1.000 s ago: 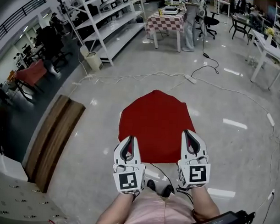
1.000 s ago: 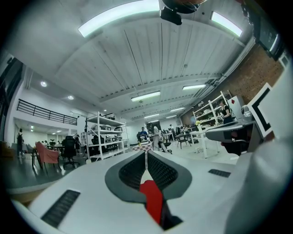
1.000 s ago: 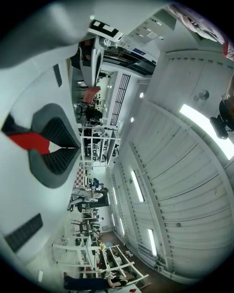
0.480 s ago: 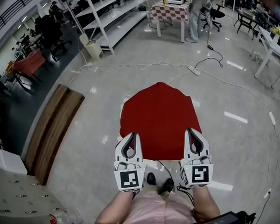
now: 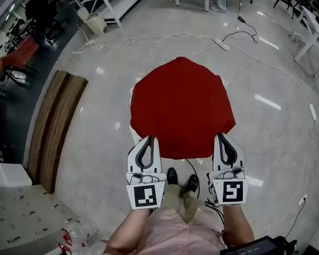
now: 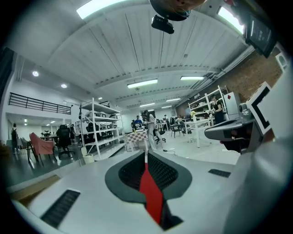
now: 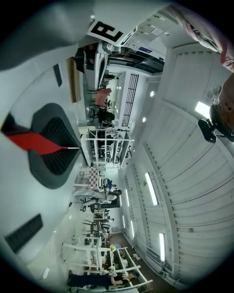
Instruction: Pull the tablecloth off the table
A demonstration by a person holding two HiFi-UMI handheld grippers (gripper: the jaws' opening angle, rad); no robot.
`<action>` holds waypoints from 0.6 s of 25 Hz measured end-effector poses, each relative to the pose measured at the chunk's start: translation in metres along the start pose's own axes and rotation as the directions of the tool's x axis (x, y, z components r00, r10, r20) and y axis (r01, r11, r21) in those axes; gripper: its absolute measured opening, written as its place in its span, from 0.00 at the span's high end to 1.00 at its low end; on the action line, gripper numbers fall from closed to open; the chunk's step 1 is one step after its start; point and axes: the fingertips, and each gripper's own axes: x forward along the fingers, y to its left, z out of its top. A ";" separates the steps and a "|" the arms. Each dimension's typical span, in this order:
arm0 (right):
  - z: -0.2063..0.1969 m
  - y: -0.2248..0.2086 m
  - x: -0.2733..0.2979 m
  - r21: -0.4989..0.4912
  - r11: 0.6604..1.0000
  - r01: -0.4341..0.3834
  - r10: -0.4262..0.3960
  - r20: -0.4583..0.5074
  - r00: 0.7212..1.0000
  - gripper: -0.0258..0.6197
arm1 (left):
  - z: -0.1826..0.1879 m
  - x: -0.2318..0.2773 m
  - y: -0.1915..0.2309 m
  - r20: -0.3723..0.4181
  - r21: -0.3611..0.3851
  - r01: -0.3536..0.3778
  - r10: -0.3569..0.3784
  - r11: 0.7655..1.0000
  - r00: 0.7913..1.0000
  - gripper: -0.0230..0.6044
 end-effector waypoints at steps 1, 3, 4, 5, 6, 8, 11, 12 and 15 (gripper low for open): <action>-0.007 -0.001 0.002 0.004 1.000 0.000 0.000 -0.010 1.000 0.93 | -0.006 0.003 -0.001 -0.011 -0.002 0.003 -0.003 1.000 1.000 0.90; -0.022 -0.004 0.003 0.015 1.000 0.005 -0.004 -0.032 0.999 0.93 | -0.020 0.008 -0.004 -0.032 -0.009 0.015 -0.015 1.000 0.999 0.90; -0.030 -0.005 0.004 0.019 1.000 0.006 -0.006 -0.044 0.999 0.93 | -0.028 0.010 -0.007 -0.043 -0.013 0.022 -0.022 1.000 0.999 0.90; -0.040 -0.005 0.004 0.021 1.000 0.006 -0.005 -0.058 0.998 0.93 | -0.036 0.013 -0.008 -0.053 -0.016 0.028 -0.029 0.999 0.998 0.90; -0.050 -0.005 0.005 0.020 1.000 0.004 -0.002 -0.071 0.997 0.93 | -0.045 0.015 -0.010 -0.062 -0.017 0.033 -0.034 0.999 0.998 0.90; -0.068 -0.004 0.006 0.013 1.000 -0.003 0.004 -0.086 0.996 0.93 | -0.062 0.020 -0.012 -0.072 -0.015 0.042 -0.043 0.999 0.996 0.90; -0.099 0.004 0.004 0.009 1.000 -0.013 0.014 -0.105 0.994 0.93 | -0.093 0.021 -0.015 -0.093 -0.029 0.051 -0.053 0.998 0.994 0.90; -0.110 0.009 0.002 0.014 1.000 -0.014 0.016 -0.109 0.994 0.93 | -0.105 0.018 -0.016 -0.104 -0.037 0.055 -0.059 0.998 0.993 0.90; -0.146 0.022 -0.001 0.027 0.999 -0.018 0.021 -0.128 0.991 0.93 | -0.147 0.012 -0.024 -0.140 -0.061 0.083 -0.091 0.995 0.986 0.90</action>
